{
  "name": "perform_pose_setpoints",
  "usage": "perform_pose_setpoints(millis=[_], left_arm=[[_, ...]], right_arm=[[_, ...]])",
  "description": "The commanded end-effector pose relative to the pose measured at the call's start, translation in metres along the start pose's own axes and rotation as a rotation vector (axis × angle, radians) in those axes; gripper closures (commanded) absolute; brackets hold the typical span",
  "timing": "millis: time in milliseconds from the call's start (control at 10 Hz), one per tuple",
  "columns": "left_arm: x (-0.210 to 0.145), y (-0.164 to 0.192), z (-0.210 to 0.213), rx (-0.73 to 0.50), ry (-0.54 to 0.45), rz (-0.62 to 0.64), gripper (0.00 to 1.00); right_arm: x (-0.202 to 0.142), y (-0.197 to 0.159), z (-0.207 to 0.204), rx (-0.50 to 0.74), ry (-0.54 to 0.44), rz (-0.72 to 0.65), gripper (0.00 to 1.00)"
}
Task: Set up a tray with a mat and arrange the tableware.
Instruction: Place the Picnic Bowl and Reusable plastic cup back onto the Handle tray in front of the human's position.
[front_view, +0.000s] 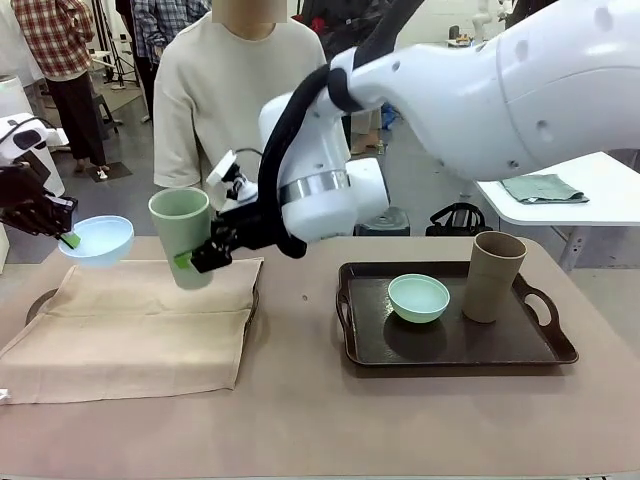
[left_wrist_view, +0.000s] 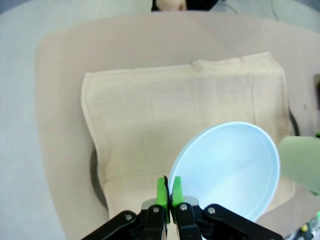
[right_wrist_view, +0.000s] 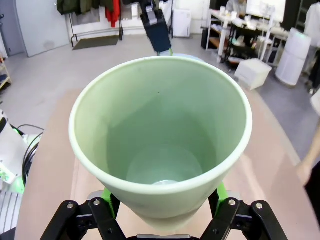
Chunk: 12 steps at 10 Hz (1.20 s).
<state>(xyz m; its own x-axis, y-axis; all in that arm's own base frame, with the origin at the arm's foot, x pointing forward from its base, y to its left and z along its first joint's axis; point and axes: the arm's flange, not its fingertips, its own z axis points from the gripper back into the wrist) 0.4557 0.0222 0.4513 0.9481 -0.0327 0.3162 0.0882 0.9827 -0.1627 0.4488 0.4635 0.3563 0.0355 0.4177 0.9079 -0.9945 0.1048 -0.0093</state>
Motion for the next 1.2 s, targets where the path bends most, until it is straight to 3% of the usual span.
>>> perform_pose_setpoints(millis=[0, 500, 1100], left_arm=[[0.000, 0.002, -0.020, -0.036, 0.004, -0.024, 0.96], [-0.001, 0.000, -0.011, -0.008, 0.014, -0.001, 0.96], [0.004, 0.011, -0.060, -0.021, 0.051, 0.060, 0.96]], right_arm=[[-0.010, 0.001, -0.009, 0.026, 0.012, -0.036, 0.17], [-0.019, 0.000, -0.011, 0.014, 0.023, -0.021, 0.17], [-0.044, -0.011, -0.017, 0.049, -0.038, 0.012, 0.17]])
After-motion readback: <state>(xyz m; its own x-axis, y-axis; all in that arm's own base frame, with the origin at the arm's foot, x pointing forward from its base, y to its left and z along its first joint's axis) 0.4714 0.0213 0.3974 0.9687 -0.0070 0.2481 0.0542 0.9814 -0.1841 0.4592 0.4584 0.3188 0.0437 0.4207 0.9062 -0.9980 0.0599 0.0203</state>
